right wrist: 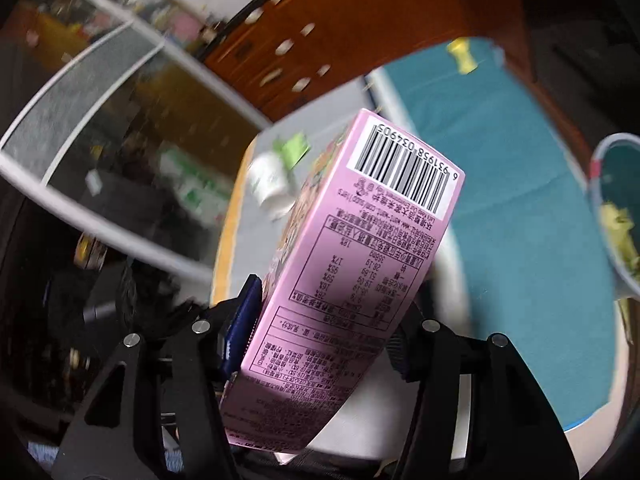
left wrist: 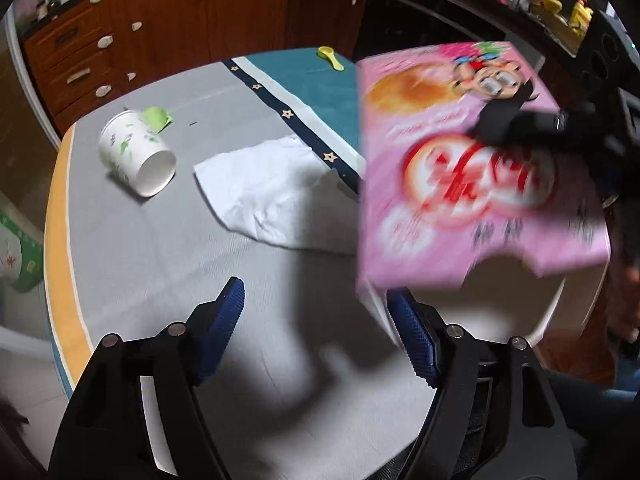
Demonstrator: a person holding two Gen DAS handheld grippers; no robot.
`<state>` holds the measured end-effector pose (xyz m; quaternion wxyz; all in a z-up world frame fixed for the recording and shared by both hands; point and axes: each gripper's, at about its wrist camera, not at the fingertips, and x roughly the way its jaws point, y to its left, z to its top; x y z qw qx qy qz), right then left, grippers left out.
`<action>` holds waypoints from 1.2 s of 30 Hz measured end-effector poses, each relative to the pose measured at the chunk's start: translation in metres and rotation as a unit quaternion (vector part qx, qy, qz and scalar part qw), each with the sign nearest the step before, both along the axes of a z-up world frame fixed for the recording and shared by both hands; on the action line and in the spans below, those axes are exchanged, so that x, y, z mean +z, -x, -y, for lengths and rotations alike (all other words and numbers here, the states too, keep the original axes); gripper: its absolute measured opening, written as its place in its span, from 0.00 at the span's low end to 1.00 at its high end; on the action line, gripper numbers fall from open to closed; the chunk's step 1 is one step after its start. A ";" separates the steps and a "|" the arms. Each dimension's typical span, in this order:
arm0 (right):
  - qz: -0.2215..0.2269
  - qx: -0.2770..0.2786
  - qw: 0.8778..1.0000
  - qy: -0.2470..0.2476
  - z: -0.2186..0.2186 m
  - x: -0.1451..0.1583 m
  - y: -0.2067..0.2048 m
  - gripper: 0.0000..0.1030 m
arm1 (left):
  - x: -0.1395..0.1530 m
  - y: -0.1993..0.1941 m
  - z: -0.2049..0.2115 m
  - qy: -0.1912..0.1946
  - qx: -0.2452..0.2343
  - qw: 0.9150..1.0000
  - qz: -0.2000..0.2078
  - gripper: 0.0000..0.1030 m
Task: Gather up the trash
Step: 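Grasp the crumpled white tissue with the left tool while the right tool lifts the pink box, then carry box and tissue over the teal bin and open both tools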
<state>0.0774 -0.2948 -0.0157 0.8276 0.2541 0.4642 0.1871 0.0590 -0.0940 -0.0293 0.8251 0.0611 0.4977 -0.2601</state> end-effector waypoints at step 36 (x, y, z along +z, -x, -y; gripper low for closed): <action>0.011 -0.167 0.985 0.051 0.187 0.001 0.006 0.48 | -0.019 -0.076 0.125 -0.111 -0.073 0.991 0.009 0.04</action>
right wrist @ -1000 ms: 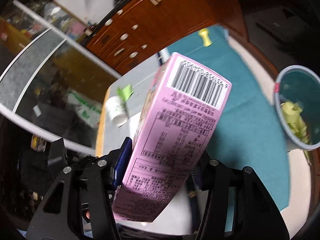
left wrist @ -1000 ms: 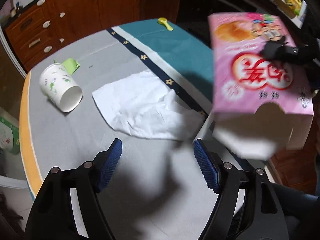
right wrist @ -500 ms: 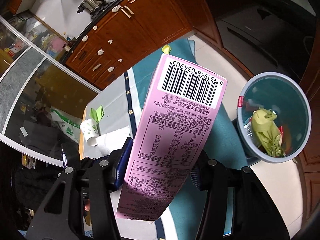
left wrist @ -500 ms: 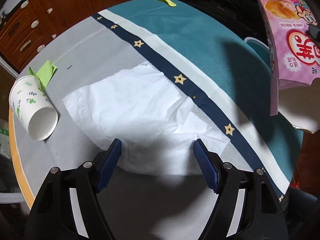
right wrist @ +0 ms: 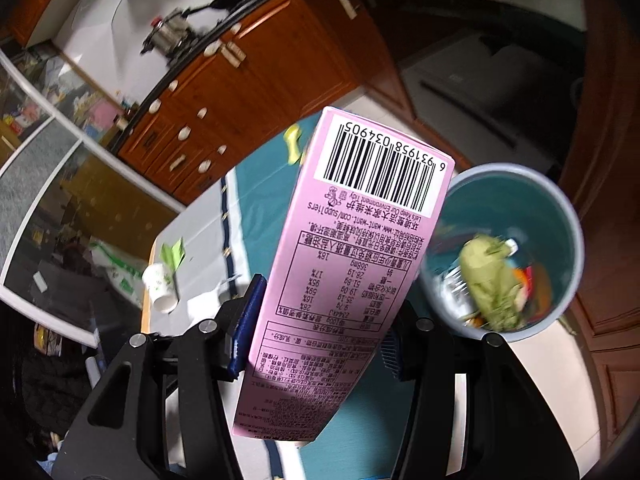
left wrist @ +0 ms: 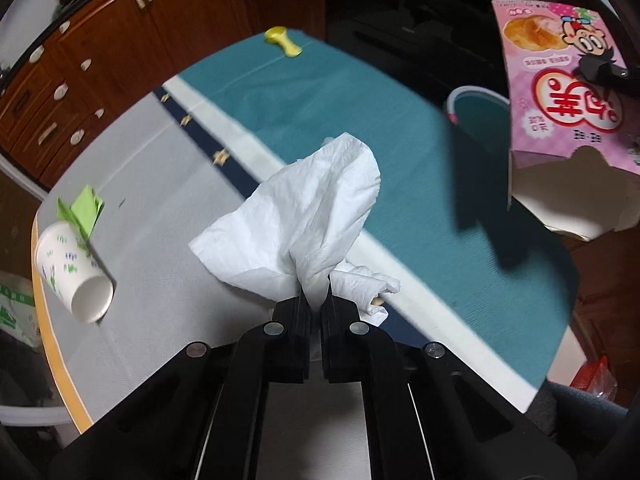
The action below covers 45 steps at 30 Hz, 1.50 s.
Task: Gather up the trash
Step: 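Carry box and tissue over the teal bin and open both tools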
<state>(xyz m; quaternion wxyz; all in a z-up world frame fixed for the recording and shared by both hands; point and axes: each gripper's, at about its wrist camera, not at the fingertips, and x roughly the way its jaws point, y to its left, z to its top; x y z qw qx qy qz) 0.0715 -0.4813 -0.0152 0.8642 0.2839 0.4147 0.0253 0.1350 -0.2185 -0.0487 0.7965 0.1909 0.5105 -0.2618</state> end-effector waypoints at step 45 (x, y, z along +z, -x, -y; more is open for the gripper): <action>-0.078 -0.146 0.978 0.128 0.145 -0.093 0.001 0.87 | -0.049 -0.010 0.286 -0.030 -0.188 0.980 -0.050 0.73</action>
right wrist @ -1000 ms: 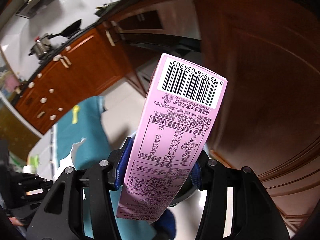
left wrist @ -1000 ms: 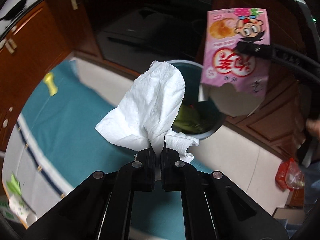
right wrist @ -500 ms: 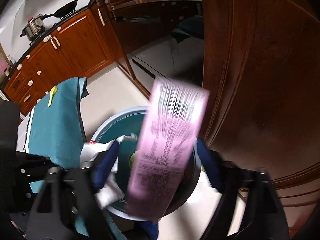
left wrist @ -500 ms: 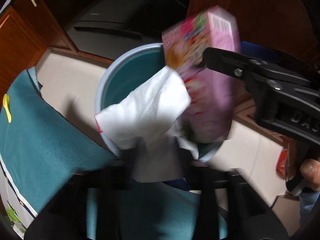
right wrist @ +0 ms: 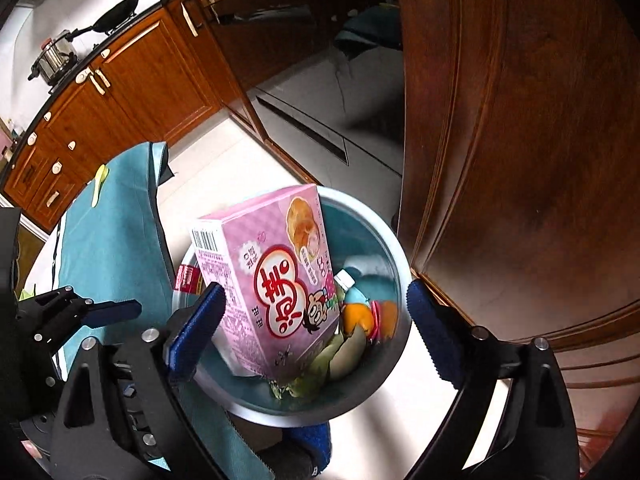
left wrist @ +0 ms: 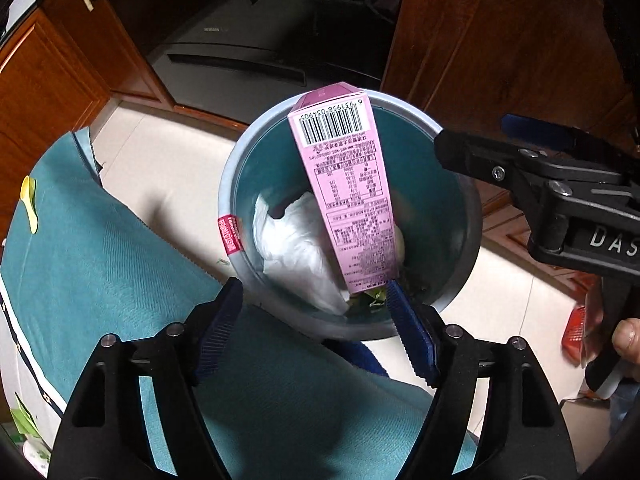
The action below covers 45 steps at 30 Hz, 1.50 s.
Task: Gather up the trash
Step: 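Carry box and tissue over the teal bin and open both tools, then move both open tools back over the table toward the paper cup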
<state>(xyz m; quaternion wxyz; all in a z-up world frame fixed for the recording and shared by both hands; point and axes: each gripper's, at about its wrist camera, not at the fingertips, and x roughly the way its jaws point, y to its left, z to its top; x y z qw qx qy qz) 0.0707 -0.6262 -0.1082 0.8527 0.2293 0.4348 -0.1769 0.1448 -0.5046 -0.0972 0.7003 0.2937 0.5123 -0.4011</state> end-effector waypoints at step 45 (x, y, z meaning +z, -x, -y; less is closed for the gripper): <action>-0.071 0.238 0.969 -0.017 -0.290 0.074 -0.103 0.93 | 0.080 -0.060 -0.389 0.066 0.350 0.933 0.056 0.96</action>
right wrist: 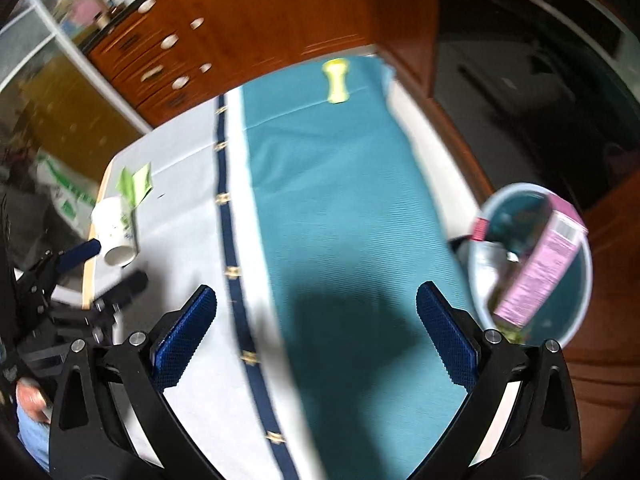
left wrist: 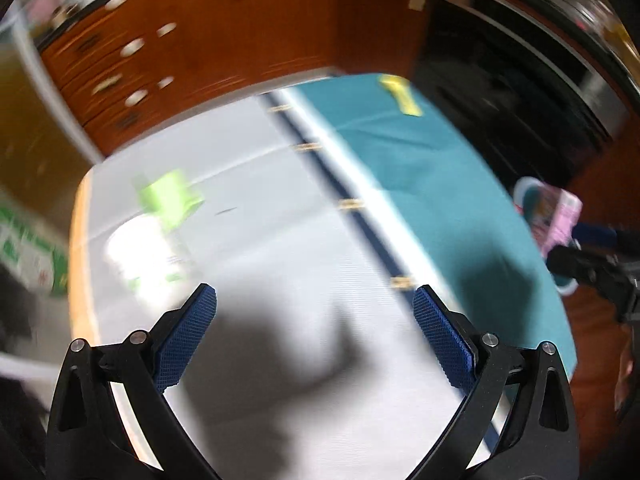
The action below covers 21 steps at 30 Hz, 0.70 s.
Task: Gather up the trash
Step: 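Move both open tools back over the table toward the paper cup, then grasp the white leaf-print paper cup with the left tool while the right tool grasps the yellow spoon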
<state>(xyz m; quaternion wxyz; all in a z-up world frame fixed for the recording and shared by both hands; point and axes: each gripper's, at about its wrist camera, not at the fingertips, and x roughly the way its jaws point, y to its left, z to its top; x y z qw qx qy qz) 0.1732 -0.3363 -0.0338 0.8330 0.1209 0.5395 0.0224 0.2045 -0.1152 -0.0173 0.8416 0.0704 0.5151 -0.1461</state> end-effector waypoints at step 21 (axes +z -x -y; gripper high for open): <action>-0.061 0.039 0.997 -0.029 -0.075 -0.052 -0.091 0.93 | -0.054 -0.064 -0.114 0.018 0.152 0.986 -0.060 0.96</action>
